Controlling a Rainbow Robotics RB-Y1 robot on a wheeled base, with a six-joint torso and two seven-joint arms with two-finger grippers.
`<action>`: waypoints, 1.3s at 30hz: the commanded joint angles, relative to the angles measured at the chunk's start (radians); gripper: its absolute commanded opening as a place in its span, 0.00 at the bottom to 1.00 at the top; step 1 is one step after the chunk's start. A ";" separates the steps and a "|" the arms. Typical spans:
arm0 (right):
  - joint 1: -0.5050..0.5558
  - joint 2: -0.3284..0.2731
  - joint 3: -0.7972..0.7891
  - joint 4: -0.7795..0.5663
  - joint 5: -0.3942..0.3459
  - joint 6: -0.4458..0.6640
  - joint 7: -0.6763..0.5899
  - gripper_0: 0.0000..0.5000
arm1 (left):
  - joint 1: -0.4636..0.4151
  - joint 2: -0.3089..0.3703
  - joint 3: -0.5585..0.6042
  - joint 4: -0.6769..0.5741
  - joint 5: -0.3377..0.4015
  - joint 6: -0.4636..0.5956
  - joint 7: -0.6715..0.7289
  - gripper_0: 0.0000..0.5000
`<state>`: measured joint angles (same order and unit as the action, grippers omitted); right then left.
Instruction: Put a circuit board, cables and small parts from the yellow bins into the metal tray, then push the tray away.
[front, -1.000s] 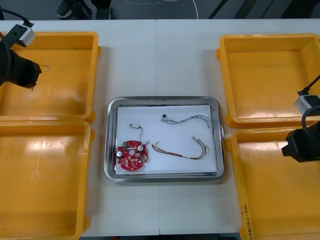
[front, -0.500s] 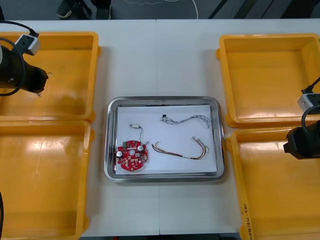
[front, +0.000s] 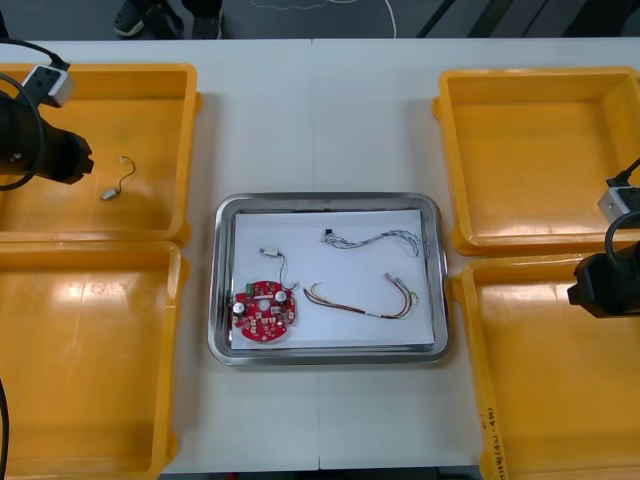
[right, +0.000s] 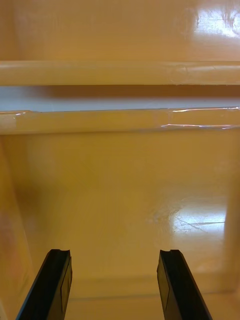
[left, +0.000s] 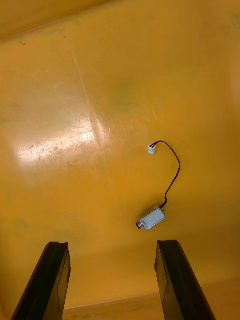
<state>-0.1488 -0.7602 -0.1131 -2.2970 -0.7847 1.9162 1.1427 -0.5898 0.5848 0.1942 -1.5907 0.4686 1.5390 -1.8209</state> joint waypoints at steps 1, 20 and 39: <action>0.014 0.021 -0.031 -0.027 0.015 0.004 0.061 1.00 | 0.005 -0.008 0.027 -0.015 0.002 -0.008 0.104 1.00; 0.015 0.042 -0.031 -0.027 0.038 0.004 0.098 1.00 | -0.150 -0.010 -0.032 0.198 0.022 0.110 0.213 1.00; 0.015 0.042 -0.031 -0.027 0.025 0.004 0.098 1.00 | -0.228 -0.051 -0.067 0.376 0.022 -0.011 0.219 1.00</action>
<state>-0.1462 -0.7270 -0.1134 -2.2976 -0.7553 1.9163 1.2155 -0.7695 0.5554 0.1395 -1.2127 0.4899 1.5488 -1.6310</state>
